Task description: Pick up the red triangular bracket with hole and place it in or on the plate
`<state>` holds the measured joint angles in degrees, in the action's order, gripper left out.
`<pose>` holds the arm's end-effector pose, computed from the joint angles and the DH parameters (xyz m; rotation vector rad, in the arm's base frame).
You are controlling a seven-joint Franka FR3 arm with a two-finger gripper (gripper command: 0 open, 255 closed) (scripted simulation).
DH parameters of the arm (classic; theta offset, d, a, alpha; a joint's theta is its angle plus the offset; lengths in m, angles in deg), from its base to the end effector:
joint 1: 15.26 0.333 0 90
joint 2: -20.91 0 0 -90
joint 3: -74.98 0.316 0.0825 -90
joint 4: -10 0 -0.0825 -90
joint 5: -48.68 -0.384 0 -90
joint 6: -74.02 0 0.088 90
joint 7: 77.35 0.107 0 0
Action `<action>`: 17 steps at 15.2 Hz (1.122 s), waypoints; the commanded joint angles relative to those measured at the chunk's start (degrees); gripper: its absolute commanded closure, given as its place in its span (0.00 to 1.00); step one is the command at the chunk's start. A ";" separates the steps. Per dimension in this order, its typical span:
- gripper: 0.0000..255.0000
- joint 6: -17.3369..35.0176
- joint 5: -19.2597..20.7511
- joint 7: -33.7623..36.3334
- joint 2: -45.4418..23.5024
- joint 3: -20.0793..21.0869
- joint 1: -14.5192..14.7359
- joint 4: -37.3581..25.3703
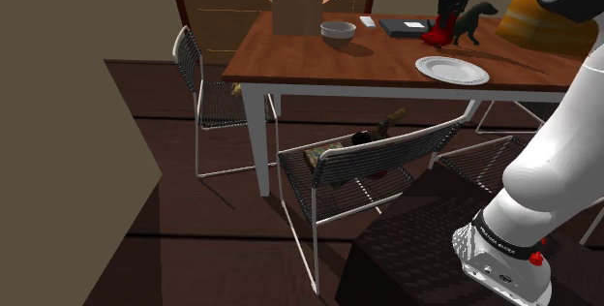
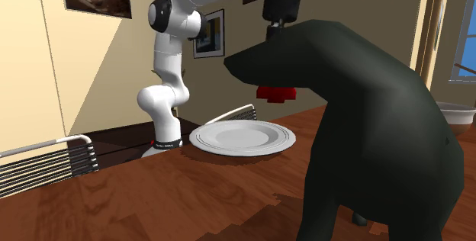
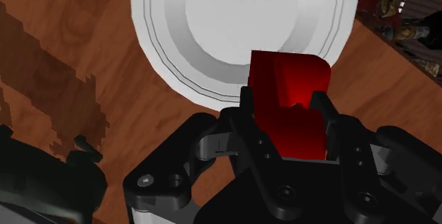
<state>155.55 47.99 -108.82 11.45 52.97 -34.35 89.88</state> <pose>0.4552 -0.3691 0.6064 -3.0910 0.2574 0.2015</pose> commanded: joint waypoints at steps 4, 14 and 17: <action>1.00 1.57 3.24 -3.92 7.62 -1.89 -1.63 8.48; 1.00 8.24 4.59 -4.42 10.74 -2.36 -2.11 17.96; 1.00 10.59 4.69 -4.23 10.97 -2.35 -2.11 20.53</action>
<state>165.06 52.60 -113.06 22.23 50.65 -36.42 109.20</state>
